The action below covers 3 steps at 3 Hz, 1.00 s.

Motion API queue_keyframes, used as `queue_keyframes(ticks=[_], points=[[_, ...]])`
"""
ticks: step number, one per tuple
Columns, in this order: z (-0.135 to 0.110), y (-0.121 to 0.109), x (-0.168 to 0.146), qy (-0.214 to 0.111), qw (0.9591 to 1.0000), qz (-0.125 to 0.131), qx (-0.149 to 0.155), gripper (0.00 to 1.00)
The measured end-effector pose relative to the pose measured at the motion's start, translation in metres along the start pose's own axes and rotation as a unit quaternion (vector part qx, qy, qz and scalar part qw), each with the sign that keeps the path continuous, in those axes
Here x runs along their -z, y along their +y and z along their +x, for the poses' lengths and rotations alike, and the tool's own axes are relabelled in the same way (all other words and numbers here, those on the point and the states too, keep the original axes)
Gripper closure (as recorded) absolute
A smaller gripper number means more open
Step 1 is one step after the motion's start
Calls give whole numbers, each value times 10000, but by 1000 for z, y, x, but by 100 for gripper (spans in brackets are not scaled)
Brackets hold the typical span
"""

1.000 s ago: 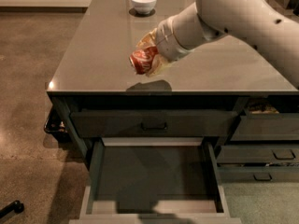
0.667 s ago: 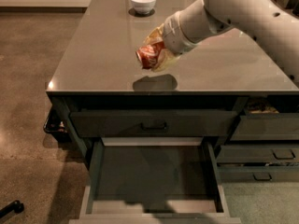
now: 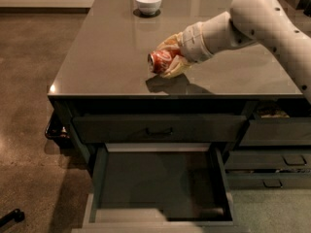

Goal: Pick coke can from middle drawer and place on counter

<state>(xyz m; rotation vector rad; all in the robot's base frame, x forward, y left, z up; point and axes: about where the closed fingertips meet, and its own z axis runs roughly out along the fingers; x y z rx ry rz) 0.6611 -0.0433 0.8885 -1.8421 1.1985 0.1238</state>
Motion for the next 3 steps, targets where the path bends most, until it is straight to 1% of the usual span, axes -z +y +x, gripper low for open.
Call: queue_keyframes(ticks=[1,3], points=[[1,1,-1,-39,10000,-1,-34,82],[0,1,-2,-39,10000,-2,-34,35]])
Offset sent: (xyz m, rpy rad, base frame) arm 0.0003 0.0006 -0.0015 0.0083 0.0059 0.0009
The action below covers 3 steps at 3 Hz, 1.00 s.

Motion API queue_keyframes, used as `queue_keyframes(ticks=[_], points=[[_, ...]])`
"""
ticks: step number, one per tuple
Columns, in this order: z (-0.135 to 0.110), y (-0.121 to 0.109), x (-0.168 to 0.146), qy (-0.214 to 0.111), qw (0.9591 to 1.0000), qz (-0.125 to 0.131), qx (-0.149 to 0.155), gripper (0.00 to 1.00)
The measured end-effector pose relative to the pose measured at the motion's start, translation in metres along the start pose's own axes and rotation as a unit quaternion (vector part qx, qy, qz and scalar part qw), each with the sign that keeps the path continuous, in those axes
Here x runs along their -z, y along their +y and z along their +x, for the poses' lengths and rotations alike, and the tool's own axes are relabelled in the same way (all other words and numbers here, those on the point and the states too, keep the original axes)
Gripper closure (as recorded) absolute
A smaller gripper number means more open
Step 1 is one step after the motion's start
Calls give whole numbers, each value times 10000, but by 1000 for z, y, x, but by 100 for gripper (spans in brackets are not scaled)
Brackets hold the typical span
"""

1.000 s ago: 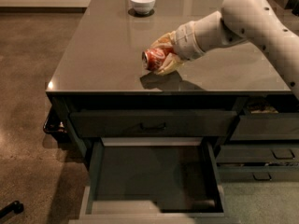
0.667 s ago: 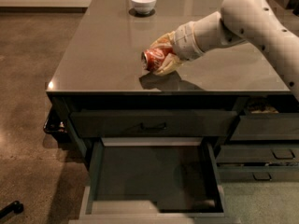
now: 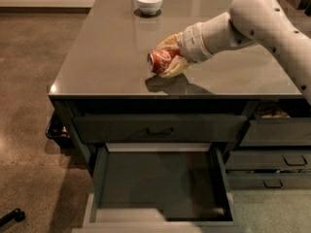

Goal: Pick coke can from middle drawer and place on counter

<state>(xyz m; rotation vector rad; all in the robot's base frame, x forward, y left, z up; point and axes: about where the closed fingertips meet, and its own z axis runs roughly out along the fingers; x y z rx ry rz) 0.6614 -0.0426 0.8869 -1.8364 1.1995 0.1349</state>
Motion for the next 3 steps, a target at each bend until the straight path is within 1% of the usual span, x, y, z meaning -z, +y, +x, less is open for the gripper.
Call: queue_keyframes(ticks=[1,2,3], points=[[0,0,0,0,10000,0,0,13],[0,0,0,-1,10000,-1,0,0],[0,0,0,-1,10000,-1,0,0]])
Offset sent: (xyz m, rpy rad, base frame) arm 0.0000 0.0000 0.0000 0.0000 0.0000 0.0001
